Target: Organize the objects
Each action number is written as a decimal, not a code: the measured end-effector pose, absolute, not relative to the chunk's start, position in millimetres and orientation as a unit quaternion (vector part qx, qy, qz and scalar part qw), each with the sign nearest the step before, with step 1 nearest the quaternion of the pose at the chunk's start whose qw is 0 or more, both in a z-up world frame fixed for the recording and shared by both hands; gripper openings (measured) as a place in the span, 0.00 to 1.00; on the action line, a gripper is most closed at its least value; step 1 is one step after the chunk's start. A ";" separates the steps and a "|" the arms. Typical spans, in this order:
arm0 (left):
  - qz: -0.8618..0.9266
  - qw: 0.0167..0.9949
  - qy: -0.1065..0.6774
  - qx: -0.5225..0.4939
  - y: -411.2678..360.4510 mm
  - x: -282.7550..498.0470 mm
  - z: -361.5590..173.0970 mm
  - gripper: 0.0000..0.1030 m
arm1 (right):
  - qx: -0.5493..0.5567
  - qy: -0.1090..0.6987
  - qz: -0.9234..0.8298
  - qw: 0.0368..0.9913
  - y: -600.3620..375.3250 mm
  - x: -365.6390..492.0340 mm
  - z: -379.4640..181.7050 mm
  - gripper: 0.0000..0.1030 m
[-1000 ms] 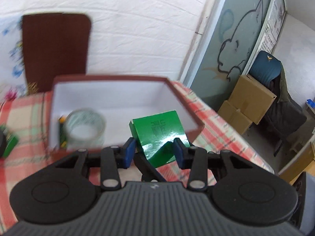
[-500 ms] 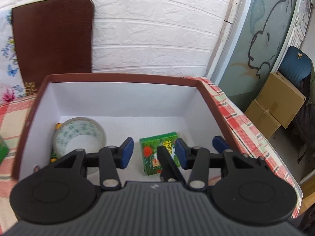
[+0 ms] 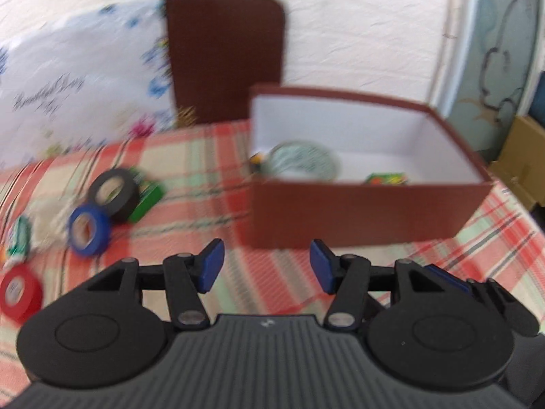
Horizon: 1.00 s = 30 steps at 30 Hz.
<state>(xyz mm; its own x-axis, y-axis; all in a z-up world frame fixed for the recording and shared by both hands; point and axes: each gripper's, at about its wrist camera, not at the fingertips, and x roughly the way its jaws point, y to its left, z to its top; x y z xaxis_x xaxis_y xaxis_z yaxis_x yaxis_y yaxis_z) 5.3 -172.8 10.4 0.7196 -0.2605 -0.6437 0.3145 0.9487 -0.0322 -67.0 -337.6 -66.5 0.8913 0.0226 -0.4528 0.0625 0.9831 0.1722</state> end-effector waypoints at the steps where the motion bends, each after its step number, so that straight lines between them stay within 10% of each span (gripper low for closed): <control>1: -0.142 0.927 0.345 0.043 -164.3 6.0 5.3 0.56 | 0.097 0.250 -0.001 0.963 -331.9 -63.9 -70.4 0.79; 30: -0.025 0.917 0.370 -0.144 100.7 24.0 -36.4 0.55 | -0.119 0.288 0.221 0.924 -96.6 -49.7 -70.0 0.79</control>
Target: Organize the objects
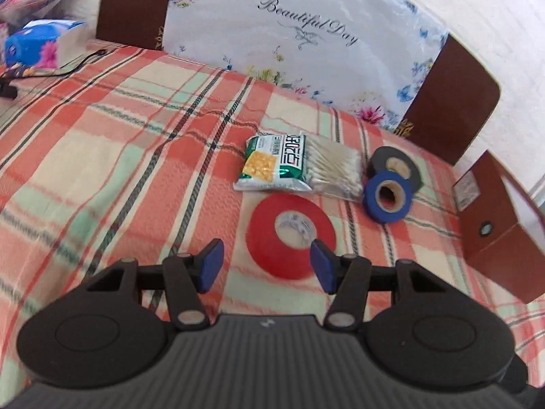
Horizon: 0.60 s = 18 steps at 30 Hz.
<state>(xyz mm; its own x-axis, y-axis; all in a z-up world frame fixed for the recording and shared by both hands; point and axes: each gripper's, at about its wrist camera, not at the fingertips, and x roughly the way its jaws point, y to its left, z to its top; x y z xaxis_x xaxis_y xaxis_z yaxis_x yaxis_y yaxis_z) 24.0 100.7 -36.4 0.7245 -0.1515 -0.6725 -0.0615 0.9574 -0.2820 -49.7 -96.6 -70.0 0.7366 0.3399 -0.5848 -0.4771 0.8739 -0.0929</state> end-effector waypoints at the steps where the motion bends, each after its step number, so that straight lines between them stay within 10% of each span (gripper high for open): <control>1: -0.020 0.915 0.379 -0.135 97.6 33.0 -40.4 0.57 | -0.105 0.294 0.224 0.924 -100.6 -47.1 -70.6 0.80; 7: -0.017 0.915 0.374 -0.152 105.3 53.8 -52.2 0.29 | -0.068 0.305 0.220 0.924 -109.6 -43.8 -73.1 0.83; 18: -0.161 0.889 0.410 -0.127 28.0 -18.4 -52.1 0.27 | -0.071 0.318 0.206 0.922 -120.5 -63.2 -67.6 0.84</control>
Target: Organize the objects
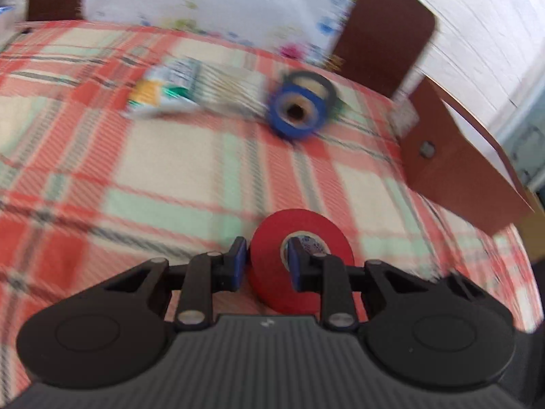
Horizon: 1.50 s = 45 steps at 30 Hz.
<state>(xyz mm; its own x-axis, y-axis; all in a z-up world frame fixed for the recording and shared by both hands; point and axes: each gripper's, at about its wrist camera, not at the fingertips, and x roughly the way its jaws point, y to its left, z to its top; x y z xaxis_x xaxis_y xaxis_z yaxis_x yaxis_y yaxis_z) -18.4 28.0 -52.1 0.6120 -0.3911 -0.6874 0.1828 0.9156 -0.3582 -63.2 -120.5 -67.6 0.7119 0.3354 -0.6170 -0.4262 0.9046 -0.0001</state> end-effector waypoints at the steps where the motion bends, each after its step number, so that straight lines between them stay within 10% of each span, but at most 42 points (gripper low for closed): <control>1: -0.178 0.885 0.413 -0.119 16.2 -25.0 -52.8 0.27 | -0.068 0.321 0.206 0.922 -125.4 -67.2 -67.1 0.84; 25: -0.377 0.832 0.403 0.062 -260.8 -46.5 -25.4 0.28 | 0.031 0.307 -0.038 0.950 -337.8 -140.3 -43.6 0.74; 35: -0.356 0.883 0.300 0.056 -323.6 20.6 58.5 0.28 | -0.004 0.148 -0.091 0.985 -395.9 -70.3 23.5 0.74; 45: -0.333 0.897 0.284 0.063 -327.9 32.5 49.2 0.29 | 0.011 0.154 -0.120 0.981 -421.9 -42.8 4.7 0.80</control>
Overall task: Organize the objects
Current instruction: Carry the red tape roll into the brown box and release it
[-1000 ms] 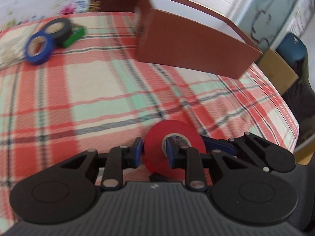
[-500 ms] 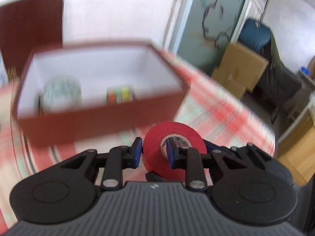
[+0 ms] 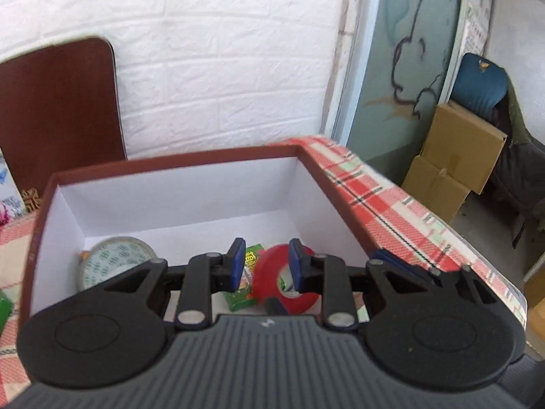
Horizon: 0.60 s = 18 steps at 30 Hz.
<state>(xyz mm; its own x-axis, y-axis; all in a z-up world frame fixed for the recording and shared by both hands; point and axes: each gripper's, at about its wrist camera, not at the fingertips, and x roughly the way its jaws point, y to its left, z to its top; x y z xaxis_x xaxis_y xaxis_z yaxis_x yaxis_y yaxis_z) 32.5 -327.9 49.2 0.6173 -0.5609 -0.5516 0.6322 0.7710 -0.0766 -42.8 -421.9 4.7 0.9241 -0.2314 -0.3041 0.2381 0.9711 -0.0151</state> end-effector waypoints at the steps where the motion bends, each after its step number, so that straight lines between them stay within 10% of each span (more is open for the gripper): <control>1: -0.334 0.899 0.276 0.061 -320.9 25.2 51.2 0.29 | 0.023 0.145 -0.117 0.982 -421.4 -55.0 4.9 0.82; 18: -0.199 0.923 0.320 0.083 -182.4 -19.0 13.0 0.36 | 0.117 0.228 -0.069 0.964 -347.3 -100.8 -15.1 0.87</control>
